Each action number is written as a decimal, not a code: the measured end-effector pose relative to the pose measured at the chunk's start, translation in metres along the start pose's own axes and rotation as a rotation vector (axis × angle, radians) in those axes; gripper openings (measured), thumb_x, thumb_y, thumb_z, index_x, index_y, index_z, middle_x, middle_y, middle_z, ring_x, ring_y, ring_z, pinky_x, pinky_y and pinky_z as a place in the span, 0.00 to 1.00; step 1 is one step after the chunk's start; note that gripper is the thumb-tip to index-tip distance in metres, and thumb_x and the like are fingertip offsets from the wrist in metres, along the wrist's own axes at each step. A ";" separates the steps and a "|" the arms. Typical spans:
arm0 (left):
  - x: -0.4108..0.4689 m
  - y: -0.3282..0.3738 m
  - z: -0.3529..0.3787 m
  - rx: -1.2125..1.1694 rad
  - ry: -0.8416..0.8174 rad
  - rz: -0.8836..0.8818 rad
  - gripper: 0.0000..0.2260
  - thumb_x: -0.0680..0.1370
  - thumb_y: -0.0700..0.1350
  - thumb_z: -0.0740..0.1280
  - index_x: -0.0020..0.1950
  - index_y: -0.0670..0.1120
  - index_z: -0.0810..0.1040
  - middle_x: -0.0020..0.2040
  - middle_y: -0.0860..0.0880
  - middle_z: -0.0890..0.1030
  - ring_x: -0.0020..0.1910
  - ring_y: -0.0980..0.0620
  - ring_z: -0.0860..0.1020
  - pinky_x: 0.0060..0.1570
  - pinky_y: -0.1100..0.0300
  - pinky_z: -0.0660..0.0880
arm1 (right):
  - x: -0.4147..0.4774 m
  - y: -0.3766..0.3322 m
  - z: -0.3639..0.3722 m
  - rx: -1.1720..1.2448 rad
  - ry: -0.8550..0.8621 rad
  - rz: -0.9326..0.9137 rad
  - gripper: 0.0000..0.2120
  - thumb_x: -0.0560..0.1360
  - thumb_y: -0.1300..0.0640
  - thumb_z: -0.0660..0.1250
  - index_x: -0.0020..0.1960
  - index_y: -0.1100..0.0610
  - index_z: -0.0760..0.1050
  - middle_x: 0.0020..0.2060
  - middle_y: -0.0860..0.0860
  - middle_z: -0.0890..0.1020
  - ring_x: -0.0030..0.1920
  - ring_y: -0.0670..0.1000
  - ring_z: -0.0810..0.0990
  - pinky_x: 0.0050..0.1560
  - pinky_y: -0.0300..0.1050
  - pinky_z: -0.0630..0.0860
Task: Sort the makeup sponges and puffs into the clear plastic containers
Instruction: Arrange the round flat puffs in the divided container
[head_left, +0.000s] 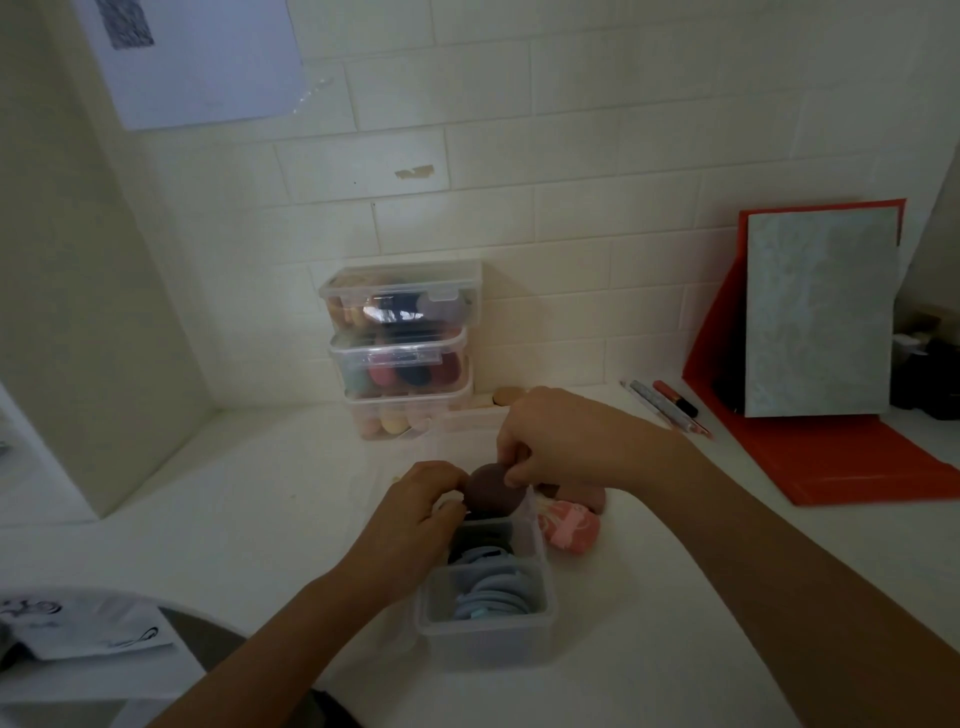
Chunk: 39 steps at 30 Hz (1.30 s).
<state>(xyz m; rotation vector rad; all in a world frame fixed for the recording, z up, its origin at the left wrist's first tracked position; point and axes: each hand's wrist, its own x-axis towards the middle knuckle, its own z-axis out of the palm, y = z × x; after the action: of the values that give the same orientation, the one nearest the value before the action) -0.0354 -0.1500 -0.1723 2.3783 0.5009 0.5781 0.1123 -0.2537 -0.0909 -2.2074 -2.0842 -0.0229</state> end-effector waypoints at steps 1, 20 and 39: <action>0.000 0.001 0.000 -0.007 -0.005 -0.001 0.14 0.72 0.50 0.52 0.48 0.52 0.76 0.46 0.56 0.76 0.49 0.60 0.72 0.46 0.72 0.66 | -0.001 -0.001 0.000 -0.019 0.018 0.005 0.07 0.73 0.53 0.69 0.45 0.56 0.83 0.37 0.49 0.82 0.38 0.48 0.78 0.41 0.41 0.75; -0.001 0.003 0.000 -0.044 -0.010 -0.015 0.10 0.71 0.50 0.54 0.45 0.56 0.73 0.47 0.56 0.77 0.49 0.58 0.74 0.48 0.63 0.69 | 0.001 -0.005 0.009 0.069 -0.154 0.034 0.07 0.73 0.54 0.68 0.47 0.55 0.82 0.39 0.53 0.82 0.38 0.52 0.79 0.39 0.43 0.75; -0.002 0.001 0.000 -0.076 0.007 -0.030 0.14 0.69 0.52 0.54 0.48 0.52 0.75 0.50 0.53 0.78 0.51 0.56 0.74 0.51 0.61 0.71 | 0.008 -0.017 0.019 -0.018 -0.199 0.014 0.08 0.76 0.61 0.61 0.43 0.62 0.77 0.31 0.50 0.73 0.30 0.48 0.71 0.34 0.40 0.72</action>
<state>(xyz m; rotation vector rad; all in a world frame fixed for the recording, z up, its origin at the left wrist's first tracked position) -0.0366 -0.1516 -0.1723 2.2938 0.5078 0.5816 0.0950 -0.2432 -0.1082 -2.3216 -2.1734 0.1866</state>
